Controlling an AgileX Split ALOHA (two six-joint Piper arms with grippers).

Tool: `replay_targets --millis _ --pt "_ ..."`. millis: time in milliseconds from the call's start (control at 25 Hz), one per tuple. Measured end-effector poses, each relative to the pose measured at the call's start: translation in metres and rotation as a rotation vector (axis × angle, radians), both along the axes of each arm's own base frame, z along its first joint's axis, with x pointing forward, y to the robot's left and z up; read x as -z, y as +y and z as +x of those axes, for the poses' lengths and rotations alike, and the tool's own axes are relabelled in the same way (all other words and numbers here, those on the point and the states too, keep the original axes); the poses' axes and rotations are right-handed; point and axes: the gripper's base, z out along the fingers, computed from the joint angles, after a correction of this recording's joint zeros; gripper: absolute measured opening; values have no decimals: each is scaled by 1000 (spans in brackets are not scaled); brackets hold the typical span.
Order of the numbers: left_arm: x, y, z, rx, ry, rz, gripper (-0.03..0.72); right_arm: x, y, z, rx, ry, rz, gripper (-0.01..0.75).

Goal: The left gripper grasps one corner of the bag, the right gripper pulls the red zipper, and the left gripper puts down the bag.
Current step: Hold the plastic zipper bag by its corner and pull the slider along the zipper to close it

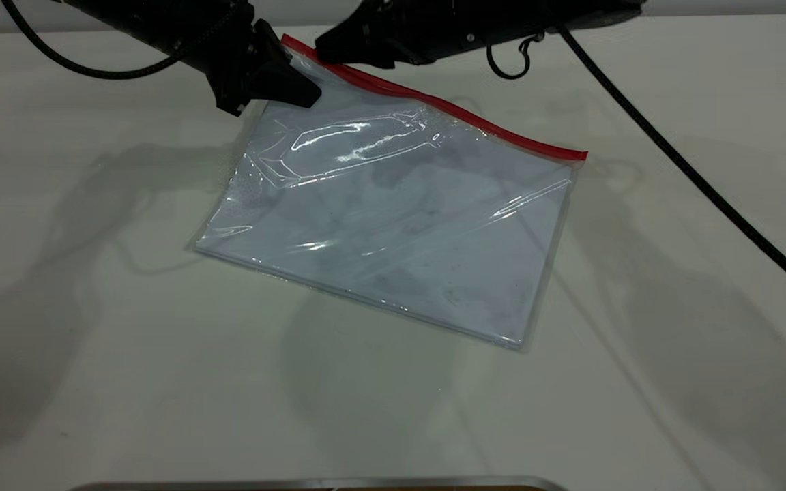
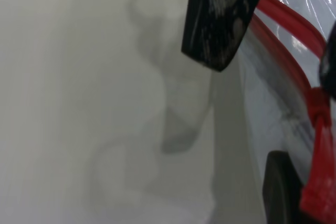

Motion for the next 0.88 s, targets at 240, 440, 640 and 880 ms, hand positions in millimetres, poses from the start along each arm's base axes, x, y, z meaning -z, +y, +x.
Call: replay_targets --millis 240,440,640,880 --pt "0 0 0 0 0 0 54 0 0 0 0 -11 -7 494" --pt "0 0 0 0 0 0 54 0 2 -1 -3 -11 -7 434" --pt "0 0 0 -1 -1 2 55 1 9 -4 -18 -33 -22 421" --pt "0 1 1 -4 -5 7 55 1 11 -4 -15 -40 -30 402"
